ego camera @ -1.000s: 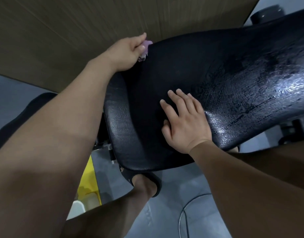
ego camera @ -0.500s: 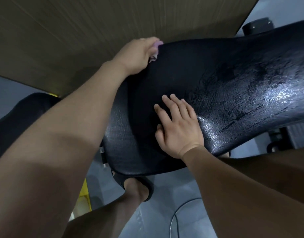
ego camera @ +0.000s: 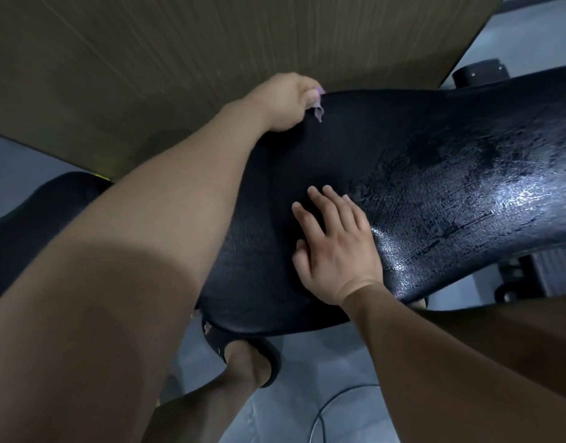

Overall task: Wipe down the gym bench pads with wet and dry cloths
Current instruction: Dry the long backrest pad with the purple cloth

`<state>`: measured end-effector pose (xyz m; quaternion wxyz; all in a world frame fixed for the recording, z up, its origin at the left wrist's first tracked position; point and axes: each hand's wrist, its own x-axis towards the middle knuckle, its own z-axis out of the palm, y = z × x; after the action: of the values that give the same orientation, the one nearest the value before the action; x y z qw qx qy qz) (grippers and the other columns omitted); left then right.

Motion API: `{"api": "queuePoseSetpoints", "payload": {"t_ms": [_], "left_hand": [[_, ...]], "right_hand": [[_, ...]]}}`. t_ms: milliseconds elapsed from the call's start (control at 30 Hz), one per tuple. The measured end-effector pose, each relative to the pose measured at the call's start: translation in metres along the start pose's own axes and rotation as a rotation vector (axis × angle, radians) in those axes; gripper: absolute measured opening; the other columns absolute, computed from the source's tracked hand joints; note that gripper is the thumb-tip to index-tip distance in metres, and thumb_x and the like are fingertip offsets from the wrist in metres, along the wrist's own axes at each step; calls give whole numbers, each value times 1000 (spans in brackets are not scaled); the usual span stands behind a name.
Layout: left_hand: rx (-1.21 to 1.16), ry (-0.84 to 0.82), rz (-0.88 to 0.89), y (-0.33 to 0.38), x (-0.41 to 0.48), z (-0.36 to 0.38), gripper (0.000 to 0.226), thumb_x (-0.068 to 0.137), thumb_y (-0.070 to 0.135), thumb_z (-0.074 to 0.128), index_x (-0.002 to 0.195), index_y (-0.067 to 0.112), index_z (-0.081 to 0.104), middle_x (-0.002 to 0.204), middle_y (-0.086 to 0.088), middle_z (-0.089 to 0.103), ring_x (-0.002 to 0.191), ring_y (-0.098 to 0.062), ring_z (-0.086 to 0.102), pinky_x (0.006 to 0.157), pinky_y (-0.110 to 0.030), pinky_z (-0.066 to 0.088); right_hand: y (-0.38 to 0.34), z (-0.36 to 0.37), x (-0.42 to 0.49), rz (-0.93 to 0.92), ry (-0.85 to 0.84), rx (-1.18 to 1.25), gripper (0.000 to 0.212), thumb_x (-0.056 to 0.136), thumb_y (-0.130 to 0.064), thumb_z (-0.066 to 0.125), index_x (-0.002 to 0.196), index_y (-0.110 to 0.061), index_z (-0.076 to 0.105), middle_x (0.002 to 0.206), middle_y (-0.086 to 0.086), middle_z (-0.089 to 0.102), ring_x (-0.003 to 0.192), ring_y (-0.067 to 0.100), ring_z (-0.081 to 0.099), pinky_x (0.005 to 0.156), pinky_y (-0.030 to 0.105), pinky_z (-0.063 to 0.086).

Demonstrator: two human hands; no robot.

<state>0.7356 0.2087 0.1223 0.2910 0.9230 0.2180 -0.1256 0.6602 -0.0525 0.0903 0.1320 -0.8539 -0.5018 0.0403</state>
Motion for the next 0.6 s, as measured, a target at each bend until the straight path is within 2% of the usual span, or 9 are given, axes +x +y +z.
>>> {"api": "queuePoseSetpoints", "payload": {"t_ms": [67,133,267,367,467,533,600], "left_hand": [[6,9,-69,-16,-8,-9,33,108,30,41,130,27,65,116,12,61,112,-6,53,99,-22,37],[-10,14,-130,-33,-19,-17,32,107,30,44,131,29,65,119,11,62,116,-8,55,103,-24,38],[-45,24,-245,-61,-50,-32,31,108,28,45,128,31,68,114,9,66,107,-7,57,93,-20,38],[-92,69,-317,-79,-72,-37,31,108,27,45,127,31,69,113,9,67,105,-6,58,91,-18,38],[-209,134,-366,-102,-99,-34,32,108,24,44,128,32,68,108,13,69,96,1,60,83,-9,40],[-358,188,-382,-118,-120,-23,33,108,23,43,131,30,66,107,16,71,100,3,63,93,-8,43],[-520,262,-404,-132,-141,-6,34,108,21,43,135,25,64,108,13,73,105,-1,66,106,-22,45]], "right_hand": [[0,0,0,-5,0,0,62,87,-38,50,145,-18,54,157,12,42,150,30,29,125,46,18],[-1,0,-1,-10,7,3,62,86,-38,50,145,-18,54,156,12,42,150,30,29,125,45,17],[0,1,-1,-18,22,15,63,86,-37,50,145,-17,54,157,12,42,150,30,29,125,46,18],[0,2,-2,-23,37,36,63,86,-37,48,145,-16,54,156,12,42,149,31,31,125,47,19],[-1,3,-3,-19,59,44,60,88,-36,47,144,-16,54,156,13,43,149,31,32,124,48,20],[-1,4,-4,-21,69,49,60,88,-35,47,144,-16,55,155,13,43,149,31,32,124,48,20],[-1,4,-4,-29,88,60,59,88,-34,48,143,-15,55,155,14,44,148,32,33,123,48,21]]}}
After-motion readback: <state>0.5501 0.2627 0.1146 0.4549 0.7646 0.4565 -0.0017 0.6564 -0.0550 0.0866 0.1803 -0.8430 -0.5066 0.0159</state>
